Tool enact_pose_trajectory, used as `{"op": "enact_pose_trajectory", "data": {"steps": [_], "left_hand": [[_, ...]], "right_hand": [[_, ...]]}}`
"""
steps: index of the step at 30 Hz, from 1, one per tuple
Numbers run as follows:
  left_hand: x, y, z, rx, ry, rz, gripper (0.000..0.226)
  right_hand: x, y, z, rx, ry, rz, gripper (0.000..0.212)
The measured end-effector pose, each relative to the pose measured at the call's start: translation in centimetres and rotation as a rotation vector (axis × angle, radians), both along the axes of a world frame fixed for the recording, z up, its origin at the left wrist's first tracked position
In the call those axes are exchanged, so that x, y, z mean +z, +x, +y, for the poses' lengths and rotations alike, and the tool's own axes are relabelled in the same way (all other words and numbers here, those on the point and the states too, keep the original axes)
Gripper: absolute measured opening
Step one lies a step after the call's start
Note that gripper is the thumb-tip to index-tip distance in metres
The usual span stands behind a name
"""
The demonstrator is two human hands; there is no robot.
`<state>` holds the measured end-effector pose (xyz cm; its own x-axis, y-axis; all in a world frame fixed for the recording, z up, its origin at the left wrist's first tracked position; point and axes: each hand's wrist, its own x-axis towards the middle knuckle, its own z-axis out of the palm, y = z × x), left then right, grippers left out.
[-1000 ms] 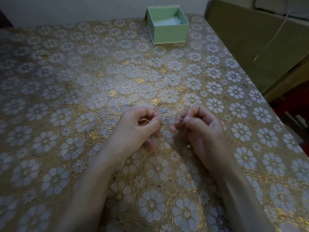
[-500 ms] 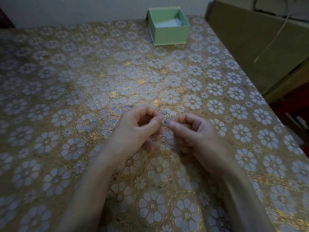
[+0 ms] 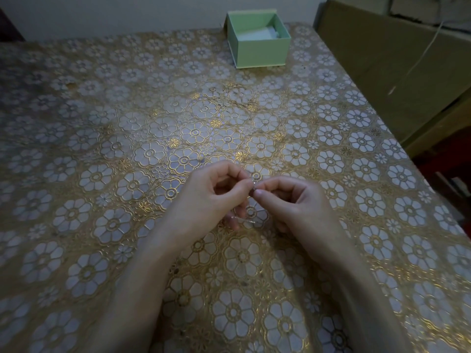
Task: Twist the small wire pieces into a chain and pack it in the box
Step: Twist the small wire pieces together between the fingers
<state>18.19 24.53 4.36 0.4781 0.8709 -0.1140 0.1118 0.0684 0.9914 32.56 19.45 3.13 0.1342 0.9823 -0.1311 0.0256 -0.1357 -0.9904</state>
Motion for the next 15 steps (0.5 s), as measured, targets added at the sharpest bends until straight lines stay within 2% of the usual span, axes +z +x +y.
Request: {"op": "enact_pose_trajectory", "data": {"steps": [5,12,15], "left_hand": [[-0.06,-0.06,0.04,0.003,0.002,0.007,0.011],[-0.02,0.07,-0.02,0.008,-0.014,0.023,0.015],[-0.21,0.11,-0.01,0.035,-0.039,0.033,0.014]], "right_hand": [[-0.11,0.04,-0.1,0.034,0.077,-0.046,0.017],[-0.33,-0.17,-0.3,-0.017,0.243,-0.203,0.01],[-0.27,0.07,-0.36,-0.049,0.283,-0.146,0.014]]}}
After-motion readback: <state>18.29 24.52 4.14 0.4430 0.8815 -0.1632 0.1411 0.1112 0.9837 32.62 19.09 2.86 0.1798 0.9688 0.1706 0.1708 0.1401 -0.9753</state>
